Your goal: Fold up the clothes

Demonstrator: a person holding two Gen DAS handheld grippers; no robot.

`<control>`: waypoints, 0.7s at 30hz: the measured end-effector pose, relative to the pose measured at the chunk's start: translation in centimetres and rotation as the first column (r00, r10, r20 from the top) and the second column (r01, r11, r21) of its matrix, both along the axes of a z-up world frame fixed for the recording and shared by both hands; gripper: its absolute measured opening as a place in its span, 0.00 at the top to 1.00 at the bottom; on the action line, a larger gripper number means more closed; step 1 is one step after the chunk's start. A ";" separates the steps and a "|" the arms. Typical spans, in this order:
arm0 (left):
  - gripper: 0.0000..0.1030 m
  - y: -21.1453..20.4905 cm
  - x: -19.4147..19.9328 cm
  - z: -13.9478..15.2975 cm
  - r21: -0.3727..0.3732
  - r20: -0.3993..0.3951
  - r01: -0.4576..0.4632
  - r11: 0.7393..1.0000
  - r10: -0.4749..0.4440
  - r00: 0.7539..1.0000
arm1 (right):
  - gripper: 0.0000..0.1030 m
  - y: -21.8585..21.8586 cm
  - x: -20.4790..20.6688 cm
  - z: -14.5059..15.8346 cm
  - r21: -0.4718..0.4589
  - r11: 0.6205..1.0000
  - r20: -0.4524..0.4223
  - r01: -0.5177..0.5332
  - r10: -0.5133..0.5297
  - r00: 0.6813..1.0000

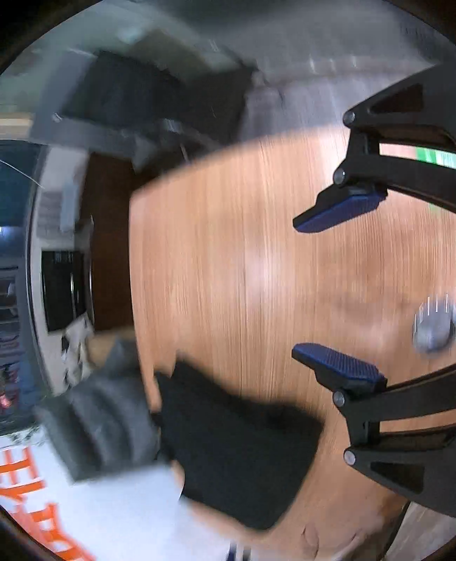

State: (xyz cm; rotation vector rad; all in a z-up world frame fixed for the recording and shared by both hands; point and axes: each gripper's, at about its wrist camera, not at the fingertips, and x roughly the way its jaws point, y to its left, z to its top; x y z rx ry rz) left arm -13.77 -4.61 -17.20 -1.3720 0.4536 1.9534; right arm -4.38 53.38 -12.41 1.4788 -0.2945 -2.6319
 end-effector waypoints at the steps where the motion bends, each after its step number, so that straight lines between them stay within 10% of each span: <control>1: 0.16 2.1 -0.4 -0.9 -0.012 -0.006 0.069 0.998 -0.069 0.998 | 0.30 -0.5 0.0 -0.5 -0.039 0.999 -0.004 -0.002 0.002 1.000; 8: 0.16 14.1 -3.0 -7.2 -0.110 -0.032 0.425 0.899 -0.430 0.902 | 0.30 -3.6 -0.3 -4.0 -0.299 0.954 -0.029 -0.009 0.000 1.000; 21: 0.00 16.2 -5.2 -9.6 0.015 -0.086 0.484 0.875 -0.481 0.872 | 0.27 -7.4 -3.9 -8.0 -0.250 0.968 -0.077 0.025 -0.046 0.996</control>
